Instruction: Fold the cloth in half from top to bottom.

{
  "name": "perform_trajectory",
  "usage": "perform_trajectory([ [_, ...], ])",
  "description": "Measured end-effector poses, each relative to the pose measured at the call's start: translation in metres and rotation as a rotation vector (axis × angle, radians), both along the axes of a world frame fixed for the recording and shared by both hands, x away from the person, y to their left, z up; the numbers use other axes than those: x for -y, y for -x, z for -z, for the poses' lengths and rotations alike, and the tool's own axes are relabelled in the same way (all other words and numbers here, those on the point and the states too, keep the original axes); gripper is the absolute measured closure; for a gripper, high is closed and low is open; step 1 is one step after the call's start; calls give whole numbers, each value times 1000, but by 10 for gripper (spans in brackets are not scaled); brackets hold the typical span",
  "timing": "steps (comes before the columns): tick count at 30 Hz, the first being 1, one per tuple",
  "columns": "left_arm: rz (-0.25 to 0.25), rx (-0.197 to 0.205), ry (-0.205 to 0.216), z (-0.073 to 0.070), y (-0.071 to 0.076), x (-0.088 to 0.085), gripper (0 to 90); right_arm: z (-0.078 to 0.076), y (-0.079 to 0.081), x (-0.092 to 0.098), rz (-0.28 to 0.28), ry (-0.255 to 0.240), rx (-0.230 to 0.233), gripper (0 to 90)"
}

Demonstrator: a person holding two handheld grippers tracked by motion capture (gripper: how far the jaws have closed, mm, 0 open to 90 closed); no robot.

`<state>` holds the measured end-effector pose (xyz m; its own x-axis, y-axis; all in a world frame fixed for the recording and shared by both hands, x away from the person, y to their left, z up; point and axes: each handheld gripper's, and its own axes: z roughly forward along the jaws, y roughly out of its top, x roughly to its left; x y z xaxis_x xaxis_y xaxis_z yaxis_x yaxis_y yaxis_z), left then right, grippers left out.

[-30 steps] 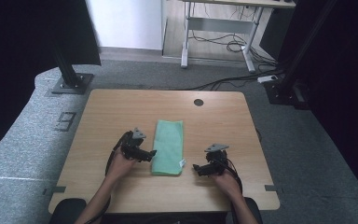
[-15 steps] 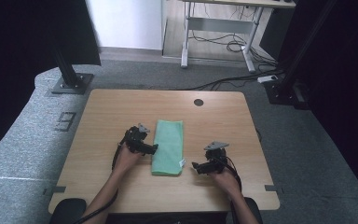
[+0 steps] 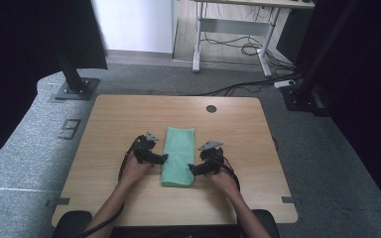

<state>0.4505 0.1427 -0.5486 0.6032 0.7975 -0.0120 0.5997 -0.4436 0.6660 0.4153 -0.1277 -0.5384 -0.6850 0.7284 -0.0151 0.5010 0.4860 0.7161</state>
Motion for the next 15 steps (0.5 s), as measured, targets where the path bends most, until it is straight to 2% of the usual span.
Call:
perform_trajectory([
  [4, 3, 10, -2, 0, 2, 0, 12, 10, -7, -5, 3, 33, -18, 16],
  [6, 7, 6, -1, 0, 4, -1, 12, 12, -7, -4, 11, 16, -25, 22],
  [15, 51, -9, -3, -1, 24, -5, 12, 12, 13, -3, -9, 17, -40, 27],
])
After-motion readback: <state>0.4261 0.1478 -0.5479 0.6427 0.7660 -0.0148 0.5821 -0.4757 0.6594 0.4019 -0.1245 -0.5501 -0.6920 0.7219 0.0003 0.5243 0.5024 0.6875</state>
